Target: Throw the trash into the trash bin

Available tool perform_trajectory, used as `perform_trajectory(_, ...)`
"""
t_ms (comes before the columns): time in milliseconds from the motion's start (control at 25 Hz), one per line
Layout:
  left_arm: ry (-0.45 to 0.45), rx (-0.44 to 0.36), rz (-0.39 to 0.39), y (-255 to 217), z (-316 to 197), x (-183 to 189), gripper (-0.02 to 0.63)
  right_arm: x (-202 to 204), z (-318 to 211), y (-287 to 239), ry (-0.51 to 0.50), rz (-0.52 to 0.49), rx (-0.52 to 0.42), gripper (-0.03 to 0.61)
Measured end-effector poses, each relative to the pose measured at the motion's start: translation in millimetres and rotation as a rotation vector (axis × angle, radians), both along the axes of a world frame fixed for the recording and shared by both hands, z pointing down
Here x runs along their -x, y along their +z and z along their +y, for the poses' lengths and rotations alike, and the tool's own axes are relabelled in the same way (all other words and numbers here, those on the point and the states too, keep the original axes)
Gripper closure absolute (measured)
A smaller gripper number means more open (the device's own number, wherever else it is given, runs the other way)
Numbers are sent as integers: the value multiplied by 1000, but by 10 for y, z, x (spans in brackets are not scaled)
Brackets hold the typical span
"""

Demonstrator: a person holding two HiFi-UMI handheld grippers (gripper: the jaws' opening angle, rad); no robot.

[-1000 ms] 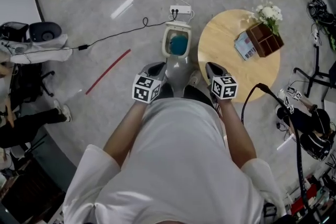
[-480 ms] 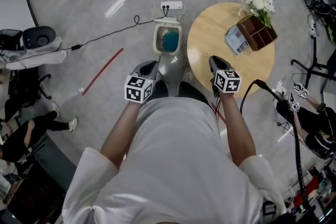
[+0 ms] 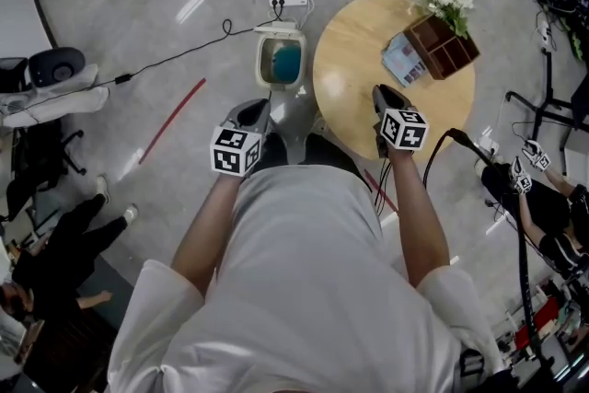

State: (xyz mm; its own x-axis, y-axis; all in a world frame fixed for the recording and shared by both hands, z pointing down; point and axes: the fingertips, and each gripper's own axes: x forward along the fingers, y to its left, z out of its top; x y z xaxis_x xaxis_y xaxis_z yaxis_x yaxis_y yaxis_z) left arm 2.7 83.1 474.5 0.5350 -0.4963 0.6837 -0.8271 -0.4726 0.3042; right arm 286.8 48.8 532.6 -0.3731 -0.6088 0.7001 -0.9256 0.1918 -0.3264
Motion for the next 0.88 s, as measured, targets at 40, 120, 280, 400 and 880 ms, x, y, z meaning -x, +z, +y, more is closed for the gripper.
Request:
perform_trajectory(40,2,1,0,4,-14,-25,610,-33,-8,11,5,2,3,513)
perform_trajectory(120,5,3,-1,11,-45,-78,611,-101,-18,38,13,5,8,512)
perform_trajectory(280,17,8,-5,45,-123,-218,611,-263,-35,122,28,9,23,508)
perform_trajectory(400,28,14,-8,75,-175,-321,610,-392,-39,194,38,17,39,505)
perform_trajectory(880,92,36,-28,187,-275,-739,609,-951,-73,590,125,47,114,491)
